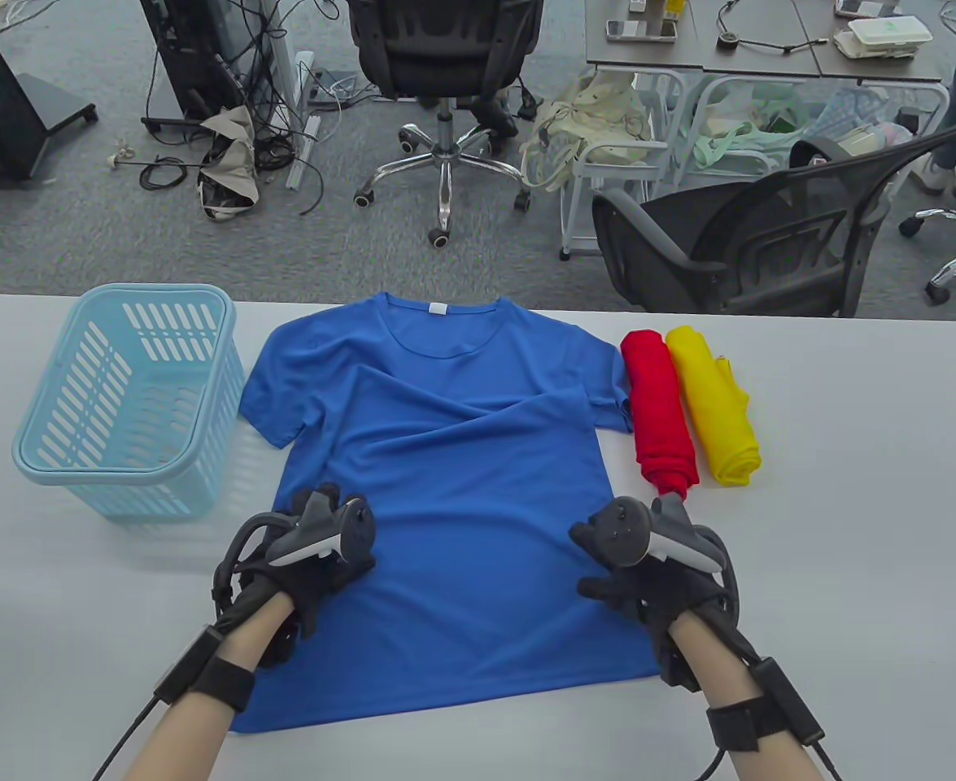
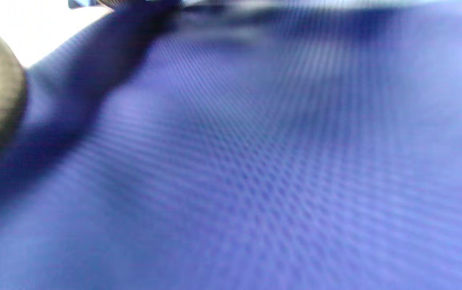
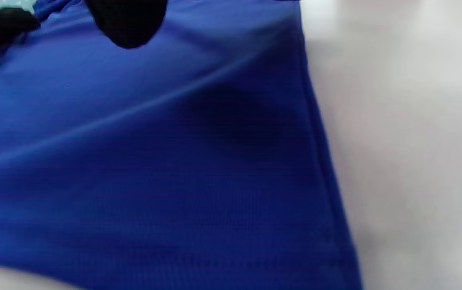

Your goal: Roll t-shirt into tight roll

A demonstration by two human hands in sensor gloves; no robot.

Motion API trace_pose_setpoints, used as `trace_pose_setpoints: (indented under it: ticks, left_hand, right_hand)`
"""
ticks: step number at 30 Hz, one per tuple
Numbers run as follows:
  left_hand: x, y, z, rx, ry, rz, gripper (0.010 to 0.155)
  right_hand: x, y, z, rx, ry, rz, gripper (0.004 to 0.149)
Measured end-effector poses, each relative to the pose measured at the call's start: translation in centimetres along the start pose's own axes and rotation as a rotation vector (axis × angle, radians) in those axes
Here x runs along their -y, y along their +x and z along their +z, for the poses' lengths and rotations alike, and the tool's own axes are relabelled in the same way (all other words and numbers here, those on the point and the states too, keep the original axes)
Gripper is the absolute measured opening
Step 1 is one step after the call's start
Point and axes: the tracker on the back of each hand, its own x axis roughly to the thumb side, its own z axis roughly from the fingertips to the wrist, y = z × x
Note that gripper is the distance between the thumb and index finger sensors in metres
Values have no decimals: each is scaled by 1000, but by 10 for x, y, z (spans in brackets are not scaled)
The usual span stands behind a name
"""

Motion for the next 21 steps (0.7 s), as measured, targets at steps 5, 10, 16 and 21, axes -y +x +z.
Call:
trace_pose_setpoints:
  ticks: [5, 10, 16, 21]
  left_hand:
    - [7, -14, 26, -56, 12, -46, 82]
    - [33, -34, 18, -82, -71, 60, 84]
    - [24, -41, 23, -171, -16, -59, 74]
    - [27, -29, 20, -67, -12, -20, 76]
  right_hand:
    - [13, 14, 15, -48, -80, 174, 59]
    - [4, 17, -18, -13, 2, 92, 77]
    - [17, 27, -2, -141, -107, 266, 61]
    - [19, 23, -11, -141, -124, 154, 64]
